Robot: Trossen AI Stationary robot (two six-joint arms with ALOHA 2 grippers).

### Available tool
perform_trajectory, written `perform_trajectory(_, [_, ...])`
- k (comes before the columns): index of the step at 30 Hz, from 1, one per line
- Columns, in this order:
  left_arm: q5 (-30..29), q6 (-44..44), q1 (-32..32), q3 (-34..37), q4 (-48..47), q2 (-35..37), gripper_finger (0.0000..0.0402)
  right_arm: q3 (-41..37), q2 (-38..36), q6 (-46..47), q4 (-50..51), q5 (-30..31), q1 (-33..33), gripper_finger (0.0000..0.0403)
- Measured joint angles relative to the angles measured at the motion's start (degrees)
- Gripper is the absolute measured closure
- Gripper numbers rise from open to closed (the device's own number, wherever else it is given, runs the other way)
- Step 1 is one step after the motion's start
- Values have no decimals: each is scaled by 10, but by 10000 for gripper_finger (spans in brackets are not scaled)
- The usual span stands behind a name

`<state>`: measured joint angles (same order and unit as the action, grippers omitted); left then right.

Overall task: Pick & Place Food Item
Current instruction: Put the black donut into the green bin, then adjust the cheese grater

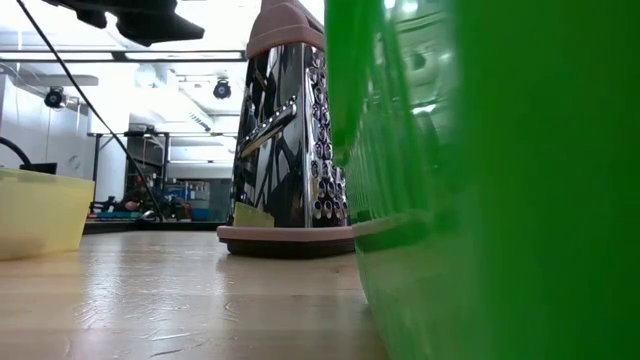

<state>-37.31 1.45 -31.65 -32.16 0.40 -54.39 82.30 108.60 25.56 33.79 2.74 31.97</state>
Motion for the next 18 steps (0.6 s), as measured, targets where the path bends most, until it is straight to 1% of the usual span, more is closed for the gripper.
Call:
perform_trajectory(4, [0, 0, 0, 0, 0, 0, 19, 16, -1, -14, 9, 4, 0, 370])
perform_trajectory(8, [2, 0, 0, 0, 0, 0, 19, 28, -2, -32, 8, 36, 0, 346])
perform_trajectory(18, [5, -2, 0, 3, 0, 0, 19, 33, -2, -19, 37, 46, 0, 269])
